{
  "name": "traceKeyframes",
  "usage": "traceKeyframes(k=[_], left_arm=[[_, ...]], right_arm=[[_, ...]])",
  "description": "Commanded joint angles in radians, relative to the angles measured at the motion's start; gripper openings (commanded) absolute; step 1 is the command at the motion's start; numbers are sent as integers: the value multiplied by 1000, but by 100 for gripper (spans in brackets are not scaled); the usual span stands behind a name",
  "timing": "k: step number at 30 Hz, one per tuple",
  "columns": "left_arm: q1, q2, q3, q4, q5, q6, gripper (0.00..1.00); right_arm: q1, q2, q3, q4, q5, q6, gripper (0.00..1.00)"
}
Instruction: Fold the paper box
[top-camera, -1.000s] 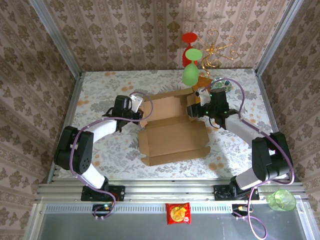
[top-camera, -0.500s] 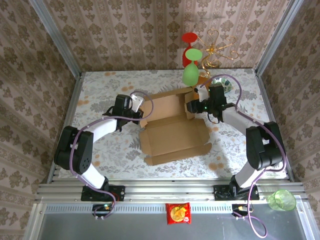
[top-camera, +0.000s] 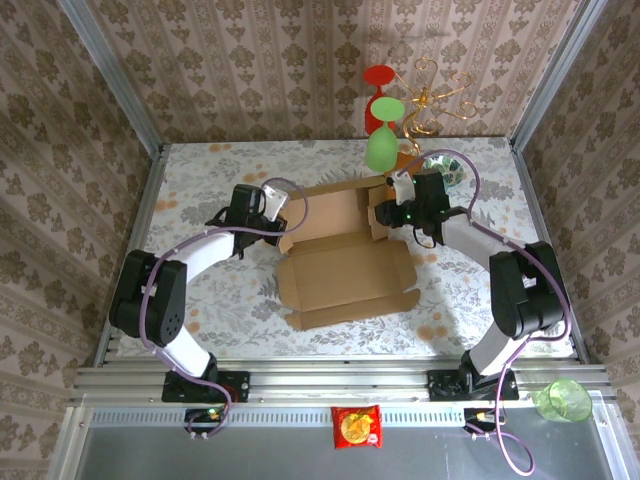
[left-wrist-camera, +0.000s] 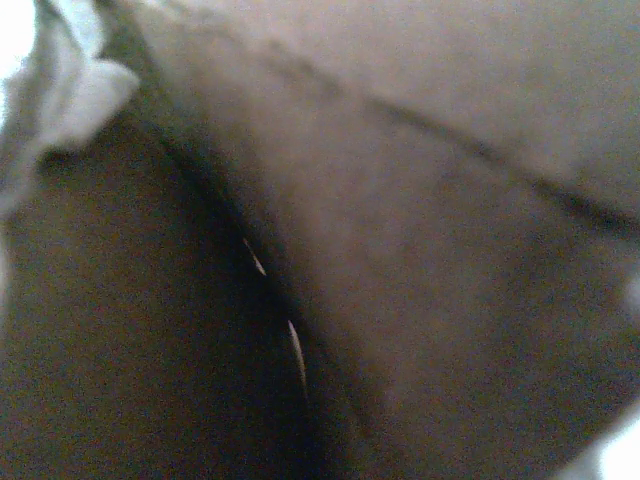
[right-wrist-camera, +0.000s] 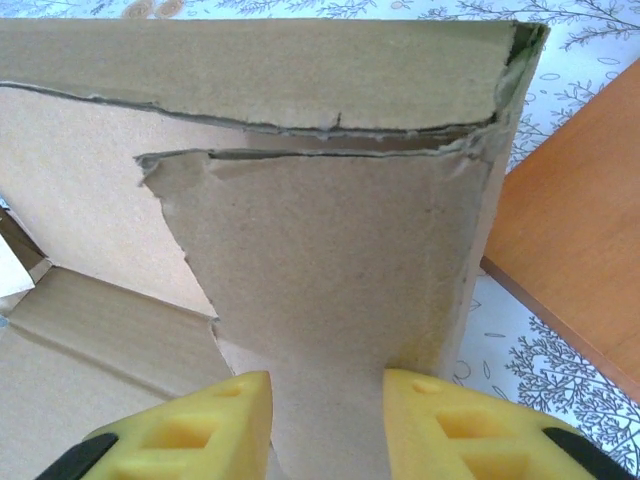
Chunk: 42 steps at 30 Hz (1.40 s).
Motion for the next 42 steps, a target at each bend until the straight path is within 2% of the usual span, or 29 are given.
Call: traceKeyframes(k=[1,7,14,18,22,25,27,29,31,33,38,42], left_arm=[[-16,3,37,-57,46,55,0],[-21,22,68,-88,38,77,0],[-12,43,119,-145,36,130,0],[9,67,145,-170,50,143,0],[35,97,175,-187,61,135,0],[42,116,193,-190,61,138,0],[47,122,202,-182,55,130,0],[58,127,205,-164,55,111,0],[70,133,209,-151,61,96,0],[79,136,213,-137,70,92,0],[90,164,245,-140,87,86,0],[95,183,265,-132,87,64,0]], right_arm=[[-28,-71,-35,22,31,4,37],[-99,-160,-91,-14,-58,23,46],[-169,-247,-178,-53,-164,-26,63],[-225,-315,-215,-63,-205,-13,64],[-310,-399,-293,30,-274,123,65],[-340,-471,-341,67,-261,189,65],[-340,-490,-352,23,-238,180,64],[-328,-482,-370,-10,-228,168,62],[-298,-461,-369,-85,-160,142,59],[-270,-431,-384,-71,-104,148,59],[-254,-267,-281,-55,-153,202,57],[-187,-159,-205,-67,-170,191,57]])
